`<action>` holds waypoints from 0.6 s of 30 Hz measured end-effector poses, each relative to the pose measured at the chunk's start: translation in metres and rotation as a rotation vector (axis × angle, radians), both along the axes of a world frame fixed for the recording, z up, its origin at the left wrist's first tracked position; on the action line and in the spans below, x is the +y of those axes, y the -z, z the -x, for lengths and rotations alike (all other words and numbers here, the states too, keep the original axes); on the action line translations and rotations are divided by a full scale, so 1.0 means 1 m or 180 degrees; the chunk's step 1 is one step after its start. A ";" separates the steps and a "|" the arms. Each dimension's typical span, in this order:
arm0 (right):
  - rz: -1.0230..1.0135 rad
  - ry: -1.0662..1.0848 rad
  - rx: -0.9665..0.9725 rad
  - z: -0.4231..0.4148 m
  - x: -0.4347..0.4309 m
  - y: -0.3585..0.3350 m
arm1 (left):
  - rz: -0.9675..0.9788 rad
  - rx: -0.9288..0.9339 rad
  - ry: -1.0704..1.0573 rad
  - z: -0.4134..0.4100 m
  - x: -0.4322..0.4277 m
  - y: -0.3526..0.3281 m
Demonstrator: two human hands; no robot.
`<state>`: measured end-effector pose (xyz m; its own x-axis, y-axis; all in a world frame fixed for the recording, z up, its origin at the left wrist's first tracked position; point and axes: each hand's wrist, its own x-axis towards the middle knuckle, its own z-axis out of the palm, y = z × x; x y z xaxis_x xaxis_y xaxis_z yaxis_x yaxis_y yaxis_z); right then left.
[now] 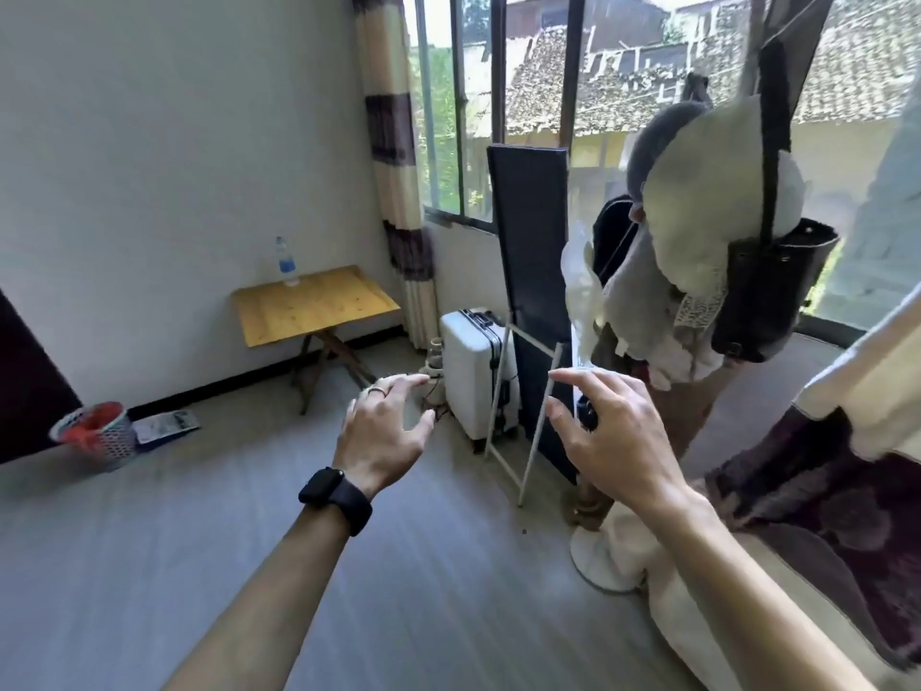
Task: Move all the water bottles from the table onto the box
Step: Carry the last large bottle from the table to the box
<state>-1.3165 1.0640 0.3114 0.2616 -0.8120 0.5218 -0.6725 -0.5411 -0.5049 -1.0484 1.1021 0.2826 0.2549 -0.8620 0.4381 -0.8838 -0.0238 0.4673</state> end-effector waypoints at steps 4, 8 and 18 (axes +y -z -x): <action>0.0100 -0.0449 -0.0014 -0.033 -0.060 -0.013 | 0.0171 0.0022 -0.0502 -0.031 -0.017 -0.014; 0.0028 -0.0852 -0.0081 -0.086 -0.110 -0.013 | 0.0147 0.0080 -0.0908 -0.072 -0.026 -0.012; -0.0067 -0.1505 0.0012 -0.276 -0.223 0.009 | 0.0351 0.0493 -0.1434 -0.231 -0.099 -0.002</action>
<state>-1.0406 0.8411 0.3026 0.6070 -0.6138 0.5048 -0.3567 -0.7780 -0.5172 -0.8178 1.0032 0.2849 0.6613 -0.6016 0.4481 -0.7168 -0.3307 0.6138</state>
